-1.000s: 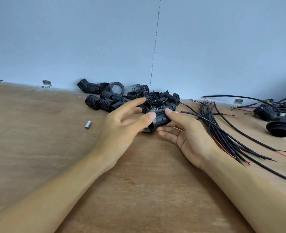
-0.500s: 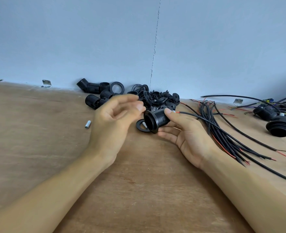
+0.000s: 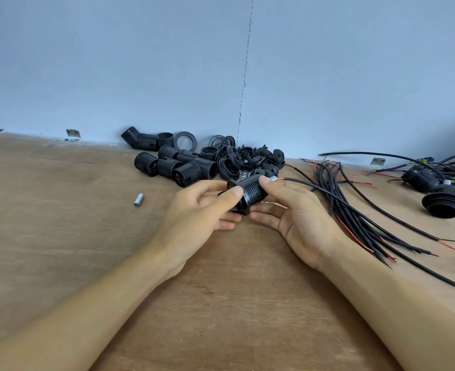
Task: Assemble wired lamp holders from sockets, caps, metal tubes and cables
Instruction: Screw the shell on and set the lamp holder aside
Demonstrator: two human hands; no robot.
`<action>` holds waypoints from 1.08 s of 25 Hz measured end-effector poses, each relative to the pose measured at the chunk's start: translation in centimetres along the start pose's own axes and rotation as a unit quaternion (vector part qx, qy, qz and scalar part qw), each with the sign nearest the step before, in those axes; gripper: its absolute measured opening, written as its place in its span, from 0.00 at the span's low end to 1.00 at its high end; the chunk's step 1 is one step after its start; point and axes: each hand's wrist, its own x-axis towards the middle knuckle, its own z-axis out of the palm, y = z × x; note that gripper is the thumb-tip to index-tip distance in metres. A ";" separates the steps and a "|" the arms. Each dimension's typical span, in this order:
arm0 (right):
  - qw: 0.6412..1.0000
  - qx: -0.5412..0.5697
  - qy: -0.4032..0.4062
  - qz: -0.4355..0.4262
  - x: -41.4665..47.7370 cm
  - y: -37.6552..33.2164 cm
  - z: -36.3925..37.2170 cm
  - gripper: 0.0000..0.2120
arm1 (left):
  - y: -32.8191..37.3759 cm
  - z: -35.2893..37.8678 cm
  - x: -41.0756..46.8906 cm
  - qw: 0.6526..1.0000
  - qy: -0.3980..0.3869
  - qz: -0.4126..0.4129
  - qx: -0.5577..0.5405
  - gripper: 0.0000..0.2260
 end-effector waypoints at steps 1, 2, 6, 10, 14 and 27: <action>1.000 -0.005 -0.009 -0.002 -0.1 0.0 0.0 0.10 | -0.1 -0.1 0.0 1.000 -0.004 0.005 -0.005 0.16; 1.000 -0.014 -0.021 -0.005 -0.2 -0.1 0.1 0.09 | -0.3 -0.2 0.0 1.000 -0.006 0.011 -0.008 0.18; 0.996 -0.070 -0.050 -0.023 -0.5 0.3 0.8 0.15 | -0.6 -0.2 0.1 0.999 0.013 0.020 0.021 0.23; 0.994 -0.107 -0.017 -0.032 -0.5 -0.1 1.2 0.13 | -1.0 -0.2 0.0 0.999 -0.004 0.035 0.022 0.24; 0.990 -0.099 0.078 -0.059 0.1 -1.9 0.4 0.18 | -1.2 0.0 0.1 0.992 0.003 0.039 0.120 0.10; 0.839 -0.422 0.273 -0.208 4.2 -9.7 -3.9 0.06 | -1.5 0.2 0.0 0.978 -0.008 0.061 0.200 0.05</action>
